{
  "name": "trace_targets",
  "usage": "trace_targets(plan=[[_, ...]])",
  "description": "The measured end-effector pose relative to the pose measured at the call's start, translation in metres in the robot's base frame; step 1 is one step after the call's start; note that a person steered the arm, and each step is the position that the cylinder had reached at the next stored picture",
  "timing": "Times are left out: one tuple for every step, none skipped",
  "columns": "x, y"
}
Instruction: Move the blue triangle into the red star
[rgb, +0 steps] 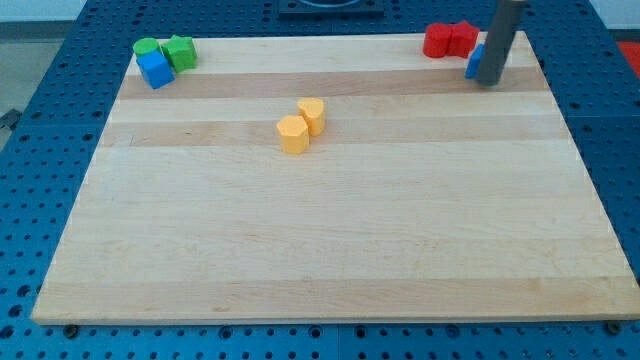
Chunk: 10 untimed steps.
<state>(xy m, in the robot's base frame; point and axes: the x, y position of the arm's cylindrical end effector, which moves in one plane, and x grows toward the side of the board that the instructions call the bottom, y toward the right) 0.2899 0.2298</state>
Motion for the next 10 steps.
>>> trace_targets(plan=[[-0.002, 0.019], [0.001, 0.017], [0.007, 0.003], [0.007, -0.005], [-0.001, -0.005], [-0.004, -0.004], [-0.005, -0.004], [-0.006, -0.004], [-0.013, -0.004], [-0.023, -0.004]])
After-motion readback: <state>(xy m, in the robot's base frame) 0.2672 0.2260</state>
